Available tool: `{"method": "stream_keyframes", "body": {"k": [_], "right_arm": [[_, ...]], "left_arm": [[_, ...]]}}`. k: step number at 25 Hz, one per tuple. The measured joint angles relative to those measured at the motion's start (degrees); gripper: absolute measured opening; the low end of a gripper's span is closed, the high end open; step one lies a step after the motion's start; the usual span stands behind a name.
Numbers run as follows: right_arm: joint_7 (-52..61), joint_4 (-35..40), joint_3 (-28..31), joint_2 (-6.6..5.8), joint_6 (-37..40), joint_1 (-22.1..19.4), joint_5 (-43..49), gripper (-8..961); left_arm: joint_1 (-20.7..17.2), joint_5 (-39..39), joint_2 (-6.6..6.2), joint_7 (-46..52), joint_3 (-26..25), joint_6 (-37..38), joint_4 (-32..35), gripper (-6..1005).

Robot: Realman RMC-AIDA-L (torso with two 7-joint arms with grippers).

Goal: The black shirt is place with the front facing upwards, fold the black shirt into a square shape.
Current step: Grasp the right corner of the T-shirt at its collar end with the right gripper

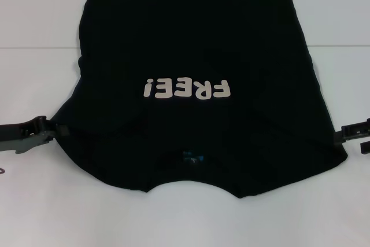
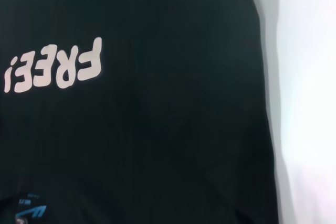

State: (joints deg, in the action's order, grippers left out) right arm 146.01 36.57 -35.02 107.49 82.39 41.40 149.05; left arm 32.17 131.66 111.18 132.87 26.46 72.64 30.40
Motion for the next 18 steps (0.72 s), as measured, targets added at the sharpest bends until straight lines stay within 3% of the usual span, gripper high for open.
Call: {"method": "stream_keyframes", "body": {"k": [4, 18], "right_arm": [[0.2, -0.17, -1.19, 0.16, -0.97, 0.28, 0.01, 926], [0.42, -0.89, -4.38, 0.81, -2.58, 0.81, 0.01, 921]], "left_arm": [[0.0, -0.01, 0.0, 0.0, 0.0, -0.08, 0.0, 27], [0.0, -0.01, 0.0, 0.15, 0.0, -0.14, -0.07, 27]]}}
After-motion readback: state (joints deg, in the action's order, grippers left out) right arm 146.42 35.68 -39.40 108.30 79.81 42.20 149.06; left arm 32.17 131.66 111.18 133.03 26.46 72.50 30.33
